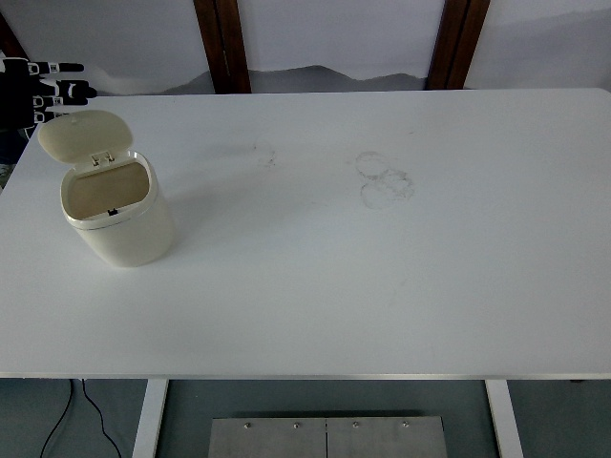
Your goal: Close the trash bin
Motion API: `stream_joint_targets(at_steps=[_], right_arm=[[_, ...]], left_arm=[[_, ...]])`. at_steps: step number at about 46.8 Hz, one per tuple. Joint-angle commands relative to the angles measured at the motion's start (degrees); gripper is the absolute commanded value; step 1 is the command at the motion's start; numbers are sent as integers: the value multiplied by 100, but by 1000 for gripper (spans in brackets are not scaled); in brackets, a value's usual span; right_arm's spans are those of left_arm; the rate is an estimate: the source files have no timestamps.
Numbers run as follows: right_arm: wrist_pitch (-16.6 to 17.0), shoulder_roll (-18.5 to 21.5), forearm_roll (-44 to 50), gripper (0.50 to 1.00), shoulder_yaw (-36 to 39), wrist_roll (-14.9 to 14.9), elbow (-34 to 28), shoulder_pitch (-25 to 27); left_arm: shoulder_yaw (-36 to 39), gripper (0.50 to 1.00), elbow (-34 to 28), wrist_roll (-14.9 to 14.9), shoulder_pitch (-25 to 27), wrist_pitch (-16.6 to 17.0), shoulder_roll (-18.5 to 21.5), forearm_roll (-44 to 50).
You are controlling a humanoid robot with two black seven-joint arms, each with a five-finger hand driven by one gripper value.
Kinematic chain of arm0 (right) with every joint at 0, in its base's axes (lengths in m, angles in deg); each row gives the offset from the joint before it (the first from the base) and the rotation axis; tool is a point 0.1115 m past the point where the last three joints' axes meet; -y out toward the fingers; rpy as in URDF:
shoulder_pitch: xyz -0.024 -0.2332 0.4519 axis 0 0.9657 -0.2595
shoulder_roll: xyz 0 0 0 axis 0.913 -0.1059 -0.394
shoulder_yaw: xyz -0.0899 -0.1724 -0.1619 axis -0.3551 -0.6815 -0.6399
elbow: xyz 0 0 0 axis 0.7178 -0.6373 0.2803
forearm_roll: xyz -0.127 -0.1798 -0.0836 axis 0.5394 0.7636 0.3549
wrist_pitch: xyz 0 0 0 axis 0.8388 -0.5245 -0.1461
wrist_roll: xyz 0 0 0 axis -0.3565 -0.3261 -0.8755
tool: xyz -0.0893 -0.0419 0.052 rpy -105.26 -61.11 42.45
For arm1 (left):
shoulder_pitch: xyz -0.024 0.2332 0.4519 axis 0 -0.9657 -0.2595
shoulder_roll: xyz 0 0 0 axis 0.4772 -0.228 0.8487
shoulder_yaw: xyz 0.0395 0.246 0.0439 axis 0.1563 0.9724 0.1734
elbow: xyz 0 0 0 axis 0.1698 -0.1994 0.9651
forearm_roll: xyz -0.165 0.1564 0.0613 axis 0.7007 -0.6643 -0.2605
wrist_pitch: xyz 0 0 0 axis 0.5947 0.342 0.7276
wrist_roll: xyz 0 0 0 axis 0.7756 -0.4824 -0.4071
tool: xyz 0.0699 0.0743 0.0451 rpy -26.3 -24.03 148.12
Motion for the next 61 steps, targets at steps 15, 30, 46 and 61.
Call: stream_joint_targets(at_steps=[15,30,46,61], right_arm=[[0,0,0,995,0,0,8,1],[0,0,0,995,0,0,8,-8],[0,0,0,995,0,0,8,-8],[0,0,0,995,0,0,8,-8]], left_arm=[[427,1000,-273,-10,147,-5,0,0],[682,1000,-589,-71,173,3,17,0],[831,1000,-756,-80,305,21,17,0],[972,1000,-897,-80,410,21,87,0]])
